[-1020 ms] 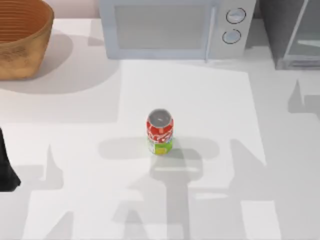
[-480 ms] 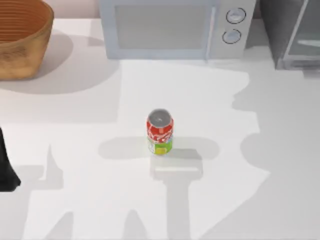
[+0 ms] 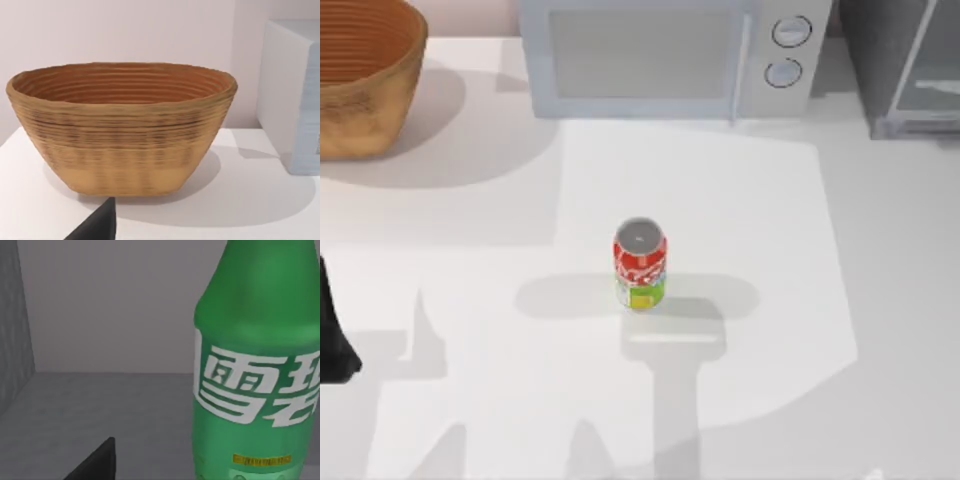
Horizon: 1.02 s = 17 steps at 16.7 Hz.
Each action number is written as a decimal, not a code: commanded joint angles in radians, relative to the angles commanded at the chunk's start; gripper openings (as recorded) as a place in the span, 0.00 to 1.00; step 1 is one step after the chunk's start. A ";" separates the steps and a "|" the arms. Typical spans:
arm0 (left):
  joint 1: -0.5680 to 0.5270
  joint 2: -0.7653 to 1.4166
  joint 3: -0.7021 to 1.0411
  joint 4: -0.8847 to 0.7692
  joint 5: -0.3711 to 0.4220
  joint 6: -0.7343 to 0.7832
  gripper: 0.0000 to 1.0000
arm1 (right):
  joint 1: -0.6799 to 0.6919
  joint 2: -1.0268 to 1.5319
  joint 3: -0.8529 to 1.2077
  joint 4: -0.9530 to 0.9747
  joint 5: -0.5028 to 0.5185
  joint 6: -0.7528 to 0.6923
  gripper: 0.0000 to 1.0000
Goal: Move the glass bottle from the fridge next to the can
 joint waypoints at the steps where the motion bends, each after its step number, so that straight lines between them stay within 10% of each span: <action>1: 0.000 0.000 0.000 0.000 0.000 0.000 1.00 | 0.000 0.000 0.000 0.000 0.000 0.000 1.00; 17: 0.000 0.000 0.000 0.000 0.000 0.000 1.00 | 0.031 0.154 0.300 -0.147 0.033 -0.001 1.00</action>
